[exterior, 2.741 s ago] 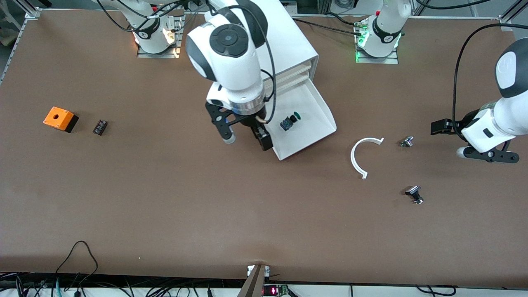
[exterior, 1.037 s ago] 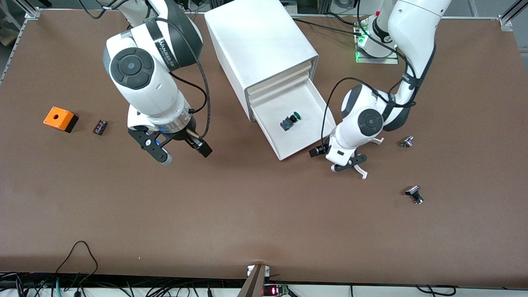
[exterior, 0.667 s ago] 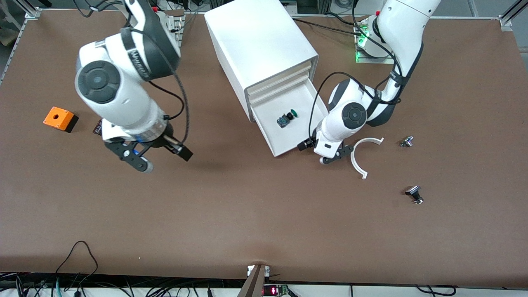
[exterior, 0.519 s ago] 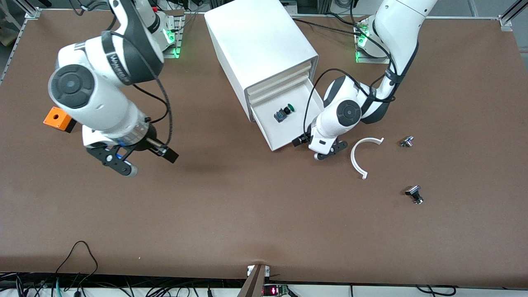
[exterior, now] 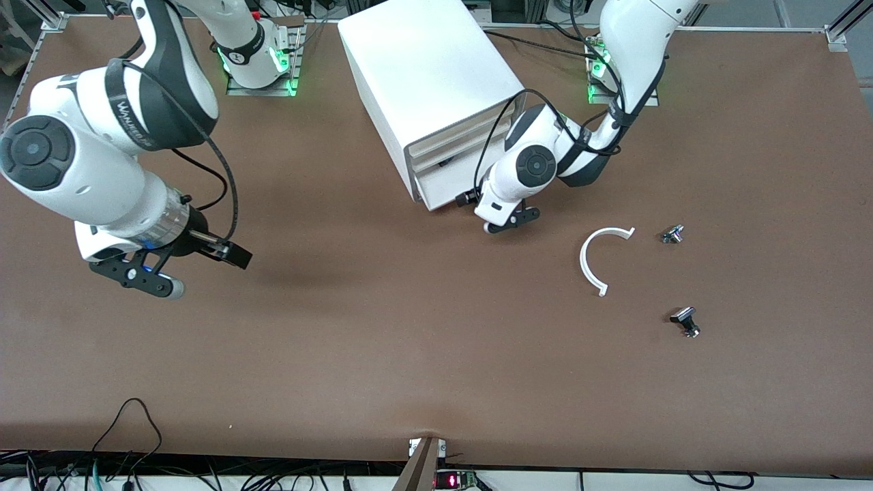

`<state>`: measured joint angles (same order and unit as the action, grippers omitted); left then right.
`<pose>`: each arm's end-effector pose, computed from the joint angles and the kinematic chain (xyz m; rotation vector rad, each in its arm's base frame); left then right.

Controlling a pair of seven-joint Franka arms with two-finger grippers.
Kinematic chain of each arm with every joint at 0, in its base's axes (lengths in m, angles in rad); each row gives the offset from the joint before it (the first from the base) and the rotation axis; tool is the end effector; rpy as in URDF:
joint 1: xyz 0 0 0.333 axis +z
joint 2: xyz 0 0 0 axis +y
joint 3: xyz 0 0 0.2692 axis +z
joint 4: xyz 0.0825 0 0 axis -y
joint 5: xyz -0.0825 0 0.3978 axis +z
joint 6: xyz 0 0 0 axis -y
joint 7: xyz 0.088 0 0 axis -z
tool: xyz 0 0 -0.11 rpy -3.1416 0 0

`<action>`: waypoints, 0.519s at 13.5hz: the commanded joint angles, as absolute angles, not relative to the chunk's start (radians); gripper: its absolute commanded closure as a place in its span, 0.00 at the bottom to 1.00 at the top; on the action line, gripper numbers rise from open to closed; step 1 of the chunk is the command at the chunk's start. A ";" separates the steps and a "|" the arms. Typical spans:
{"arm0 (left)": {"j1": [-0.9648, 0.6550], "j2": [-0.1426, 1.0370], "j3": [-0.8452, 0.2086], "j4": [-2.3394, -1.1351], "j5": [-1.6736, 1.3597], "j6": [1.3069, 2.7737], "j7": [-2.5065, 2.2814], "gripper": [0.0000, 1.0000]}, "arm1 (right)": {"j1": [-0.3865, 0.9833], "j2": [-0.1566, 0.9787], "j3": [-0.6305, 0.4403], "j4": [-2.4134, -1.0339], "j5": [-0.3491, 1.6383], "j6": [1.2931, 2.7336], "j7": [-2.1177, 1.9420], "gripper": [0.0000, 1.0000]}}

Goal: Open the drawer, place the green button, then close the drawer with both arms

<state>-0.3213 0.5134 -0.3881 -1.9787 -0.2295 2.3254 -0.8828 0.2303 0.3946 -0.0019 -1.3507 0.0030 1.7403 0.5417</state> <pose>0.4382 -0.3899 0.1601 2.9043 0.5537 -0.5173 0.6556 0.1529 0.4515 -3.1028 0.4907 0.0086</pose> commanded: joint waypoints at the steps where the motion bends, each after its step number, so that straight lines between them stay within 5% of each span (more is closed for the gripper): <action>1: -0.319 0.479 -0.411 -2.011 -0.258 2.260 -0.874 0.00 | 0.169 0.325 0.017 -1.424 0.012 1.740 0.406 0.00; 7: -0.307 0.477 -0.442 -2.000 -0.278 2.160 -0.867 0.00 | 0.075 0.279 0.008 -1.436 0.002 1.695 0.152 0.00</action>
